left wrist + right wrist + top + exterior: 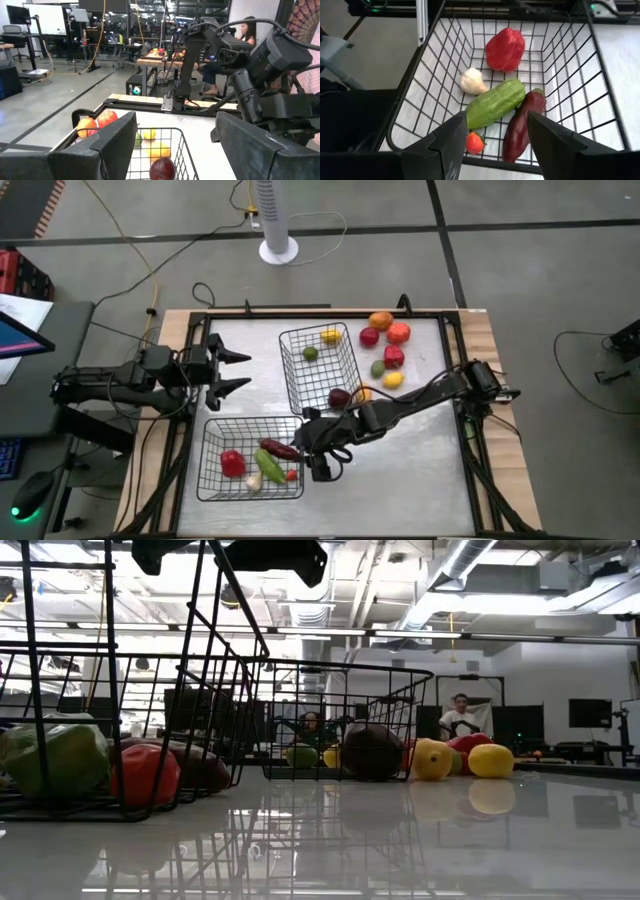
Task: Sort produce into baskets
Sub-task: Put the bottom red tomato into the top black wire basket
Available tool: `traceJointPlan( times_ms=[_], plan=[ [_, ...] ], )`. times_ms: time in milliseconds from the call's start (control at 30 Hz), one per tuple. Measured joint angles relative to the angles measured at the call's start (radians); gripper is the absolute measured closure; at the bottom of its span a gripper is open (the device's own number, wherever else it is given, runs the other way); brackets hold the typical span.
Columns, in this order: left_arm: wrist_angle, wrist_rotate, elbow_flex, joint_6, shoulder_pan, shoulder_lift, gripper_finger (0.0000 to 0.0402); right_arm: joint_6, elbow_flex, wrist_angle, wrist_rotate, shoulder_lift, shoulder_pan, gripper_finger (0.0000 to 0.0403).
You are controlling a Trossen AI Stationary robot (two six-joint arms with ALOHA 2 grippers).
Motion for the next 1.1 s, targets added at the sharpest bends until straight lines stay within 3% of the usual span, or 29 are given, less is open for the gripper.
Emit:
traceJointPlan(
  times_ms=[467, 633, 767, 867, 967, 1100],
  plan=[
    [-0.005, 0.000, 0.000, -0.006, 0.000, 0.000, 0.0140, -0.002, 0.004, -0.072, 0.023, -0.020, -0.002, 0.0168],
    [-0.082, 0.052, 0.000, -0.007, 0.000, 0.020, 0.0140, 0.016, 0.009, -0.258, 0.192, -0.130, 0.026, 0.0174],
    [-0.117, 0.061, 0.000, -0.021, 0.000, 0.109, 0.0141, 0.071, -0.055, -0.366, 0.372, -0.248, 0.077, 0.0179],
    [-0.127, 0.091, 0.022, -0.018, 0.000, 0.206, 0.0141, 0.144, -0.174, -0.372, 0.486, -0.357, 0.119, 0.0181],
    [-0.143, 0.190, 0.072, 0.001, -0.008, 0.308, 0.0141, 0.258, -0.327, -0.370, 0.582, -0.469, 0.167, 0.0182],
    [-0.159, 0.294, 0.103, 0.076, -0.089, 0.429, 0.0141, 0.436, -0.519, -0.357, 0.645, -0.585, 0.232, 0.0182]
  ],
)
